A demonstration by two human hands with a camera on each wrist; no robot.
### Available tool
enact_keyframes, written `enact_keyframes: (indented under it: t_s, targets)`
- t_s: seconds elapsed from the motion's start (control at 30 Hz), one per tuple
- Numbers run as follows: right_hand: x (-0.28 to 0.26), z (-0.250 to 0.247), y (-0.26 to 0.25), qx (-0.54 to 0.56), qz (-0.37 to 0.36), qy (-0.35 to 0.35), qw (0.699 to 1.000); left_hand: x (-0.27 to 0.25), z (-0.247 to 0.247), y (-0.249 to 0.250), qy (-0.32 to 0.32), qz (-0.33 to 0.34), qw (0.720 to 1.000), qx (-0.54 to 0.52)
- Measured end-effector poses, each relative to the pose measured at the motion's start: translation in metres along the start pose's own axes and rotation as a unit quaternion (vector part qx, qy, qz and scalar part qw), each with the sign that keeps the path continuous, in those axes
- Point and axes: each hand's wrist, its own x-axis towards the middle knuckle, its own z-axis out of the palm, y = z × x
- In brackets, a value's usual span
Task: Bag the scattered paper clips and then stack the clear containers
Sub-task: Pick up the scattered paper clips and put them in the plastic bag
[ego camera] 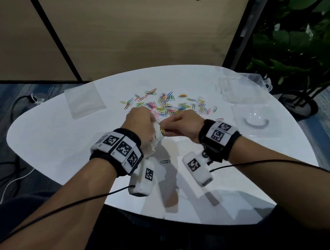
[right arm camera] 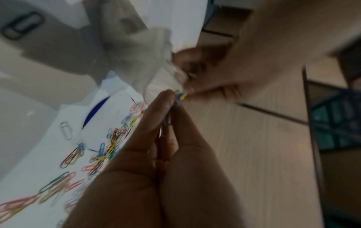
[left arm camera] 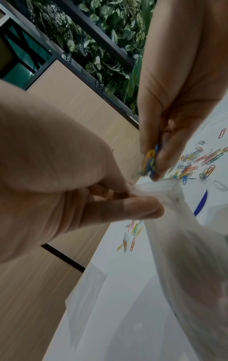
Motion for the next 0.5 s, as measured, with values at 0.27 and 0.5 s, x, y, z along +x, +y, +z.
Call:
enact_keyframes:
  t_s: [0.27, 0.5]
  targets:
    - [0.005, 0.022, -0.003, -0.204, -0.112, 0.011, 0.973, 0.000, -0.006, -0.011, 0.028, -0.006, 1.000, -0.014]
    - [-0.019, 0.006, 0.043, -0.638, -0.245, -0.115, 0.721, -0.002, -0.020, -0.023, 0.034, -0.017, 0.999, -0.025]
